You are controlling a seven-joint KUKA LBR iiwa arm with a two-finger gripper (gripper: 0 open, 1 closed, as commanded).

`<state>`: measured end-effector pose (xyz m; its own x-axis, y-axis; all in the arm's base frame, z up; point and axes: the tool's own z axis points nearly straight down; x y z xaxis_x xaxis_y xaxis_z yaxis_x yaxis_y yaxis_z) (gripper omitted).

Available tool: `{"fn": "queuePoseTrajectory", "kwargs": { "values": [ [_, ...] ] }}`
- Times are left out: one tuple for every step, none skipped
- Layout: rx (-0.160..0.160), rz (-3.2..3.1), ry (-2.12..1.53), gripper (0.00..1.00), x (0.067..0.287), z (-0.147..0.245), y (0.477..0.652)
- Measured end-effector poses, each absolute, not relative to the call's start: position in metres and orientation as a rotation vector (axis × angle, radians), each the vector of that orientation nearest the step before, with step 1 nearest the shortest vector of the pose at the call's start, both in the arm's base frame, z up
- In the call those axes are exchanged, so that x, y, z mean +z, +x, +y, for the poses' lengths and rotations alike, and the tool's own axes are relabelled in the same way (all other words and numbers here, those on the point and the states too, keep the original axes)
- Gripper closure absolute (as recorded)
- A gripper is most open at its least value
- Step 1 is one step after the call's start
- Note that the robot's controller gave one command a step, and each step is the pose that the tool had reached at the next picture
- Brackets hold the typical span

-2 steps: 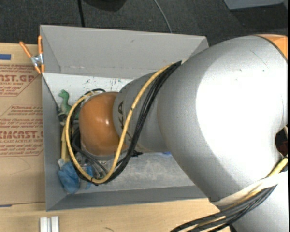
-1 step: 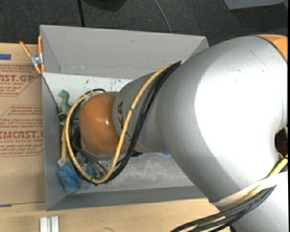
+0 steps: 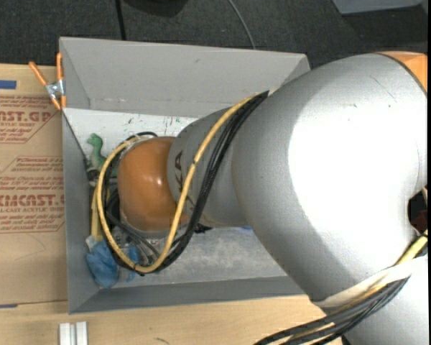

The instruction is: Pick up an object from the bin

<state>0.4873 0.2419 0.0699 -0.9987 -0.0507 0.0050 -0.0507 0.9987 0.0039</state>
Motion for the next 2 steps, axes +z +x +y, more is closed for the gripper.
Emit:
{"fn": "queuePoseTrajectory", "kwargs": {
  "values": [
    [-0.006, -3.136, 0.080, 1.00, 0.0700, 0.2419, 0.4873],
    [-0.006, -3.136, 0.080, 1.00, 0.0699, 0.2419, 0.4873]
  ]
}}
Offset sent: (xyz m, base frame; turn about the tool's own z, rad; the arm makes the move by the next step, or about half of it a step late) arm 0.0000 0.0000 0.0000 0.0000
